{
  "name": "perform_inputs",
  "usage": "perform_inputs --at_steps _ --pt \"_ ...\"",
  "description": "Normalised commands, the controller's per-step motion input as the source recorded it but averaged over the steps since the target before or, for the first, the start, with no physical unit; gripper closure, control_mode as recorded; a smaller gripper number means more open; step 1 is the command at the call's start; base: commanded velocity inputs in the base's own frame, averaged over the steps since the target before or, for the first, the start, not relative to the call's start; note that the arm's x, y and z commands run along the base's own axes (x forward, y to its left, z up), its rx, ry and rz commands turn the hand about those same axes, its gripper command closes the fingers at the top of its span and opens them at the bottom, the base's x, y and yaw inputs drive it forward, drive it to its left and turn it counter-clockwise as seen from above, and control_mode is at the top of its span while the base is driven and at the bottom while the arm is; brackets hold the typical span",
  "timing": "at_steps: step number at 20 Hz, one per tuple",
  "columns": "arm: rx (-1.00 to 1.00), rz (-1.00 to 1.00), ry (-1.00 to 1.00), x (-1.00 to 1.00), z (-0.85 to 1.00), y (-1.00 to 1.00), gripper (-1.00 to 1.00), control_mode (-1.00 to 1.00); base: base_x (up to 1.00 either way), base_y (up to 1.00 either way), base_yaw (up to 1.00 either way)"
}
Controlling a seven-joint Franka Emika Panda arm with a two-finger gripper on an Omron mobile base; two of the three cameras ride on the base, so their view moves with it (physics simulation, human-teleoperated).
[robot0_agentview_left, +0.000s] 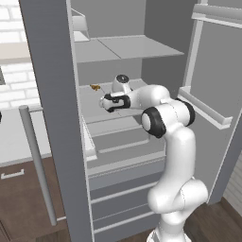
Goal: Take the strawberry from the fridge and place it on top of the pancake, located on the dining counter.
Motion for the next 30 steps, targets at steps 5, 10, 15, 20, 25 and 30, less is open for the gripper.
perform_inputs --at_steps 5,10,15,20,25,30 --pt "0.0 0.0 0.0 0.03 -0.01 0.0 -1.0 -1.0 0.0 0.0 0.0" --pt "0.01 0.0 0.0 0.0 -0.02 0.0 -1.0 -1.0 0.0 0.0 0.0" --pt "0.02 0.0 0.0 0.0 -0.03 0.0 -1.0 -1.0 0.0 0.0 0.0" --pt "0.02 0.0 0.0 0.0 -0.06 0.0 -1.0 -1.0 0.0 0.0 0.0" --pt "0.0 0.0 0.0 0.0 -0.09 0.0 -1.0 -1.0 0.0 0.0 0.0" --pt "0.0 0.0 0.0 0.0 -0.09 0.0 -1.0 -1.0 0.0 0.0 0.0"
